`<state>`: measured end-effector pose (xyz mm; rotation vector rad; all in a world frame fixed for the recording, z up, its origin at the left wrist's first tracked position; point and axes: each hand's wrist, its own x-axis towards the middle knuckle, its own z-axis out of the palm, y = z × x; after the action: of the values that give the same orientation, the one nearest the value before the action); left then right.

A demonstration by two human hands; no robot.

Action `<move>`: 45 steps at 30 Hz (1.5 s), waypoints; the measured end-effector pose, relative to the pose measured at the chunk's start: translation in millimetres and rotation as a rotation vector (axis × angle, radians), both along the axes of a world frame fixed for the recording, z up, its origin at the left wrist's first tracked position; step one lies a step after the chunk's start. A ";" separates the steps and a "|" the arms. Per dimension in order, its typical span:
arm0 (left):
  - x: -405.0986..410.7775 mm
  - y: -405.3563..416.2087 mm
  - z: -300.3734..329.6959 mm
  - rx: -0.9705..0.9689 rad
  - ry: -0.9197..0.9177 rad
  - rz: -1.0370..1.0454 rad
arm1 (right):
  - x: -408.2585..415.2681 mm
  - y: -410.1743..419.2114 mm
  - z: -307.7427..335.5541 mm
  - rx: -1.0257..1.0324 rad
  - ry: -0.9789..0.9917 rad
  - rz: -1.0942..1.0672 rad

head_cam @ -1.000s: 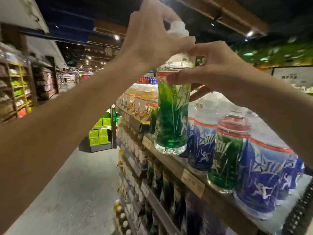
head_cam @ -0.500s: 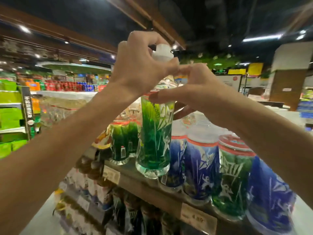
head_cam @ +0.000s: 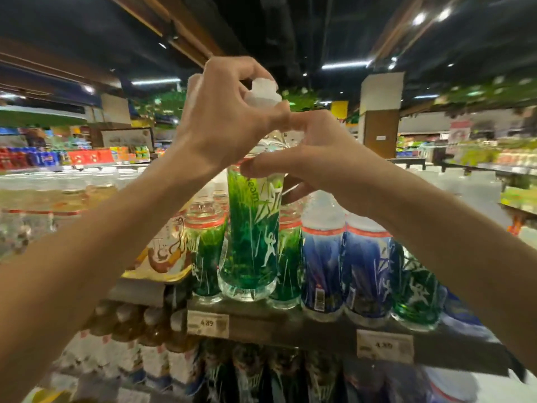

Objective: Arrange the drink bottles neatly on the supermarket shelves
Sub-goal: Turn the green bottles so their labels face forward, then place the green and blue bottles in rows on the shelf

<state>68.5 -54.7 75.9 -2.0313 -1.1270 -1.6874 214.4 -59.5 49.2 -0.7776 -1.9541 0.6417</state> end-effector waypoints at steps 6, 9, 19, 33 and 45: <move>-17.9 11.2 -0.8 -0.034 0.001 -0.064 | -17.4 3.9 2.2 -0.011 -0.003 -0.075; -26.5 16.2 -1.6 -0.081 -0.015 -0.082 | -27.1 9.8 3.8 -0.003 -0.007 -0.081; -60.2 26.1 -33.8 -0.569 -0.107 -0.370 | -54.2 28.9 -17.2 0.079 0.011 -0.035; -72.9 47.5 -67.2 -0.498 -0.411 -0.371 | -65.4 40.9 -39.3 -0.014 -0.069 -0.066; -47.7 75.2 -86.4 -0.355 -0.414 -0.269 | -50.6 57.3 -29.0 0.402 -0.408 -0.254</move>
<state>20.8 20.5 -10.5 -2.1779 -1.4190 -2.2586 163.8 -2.2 20.2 -0.9267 -2.1995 -0.0744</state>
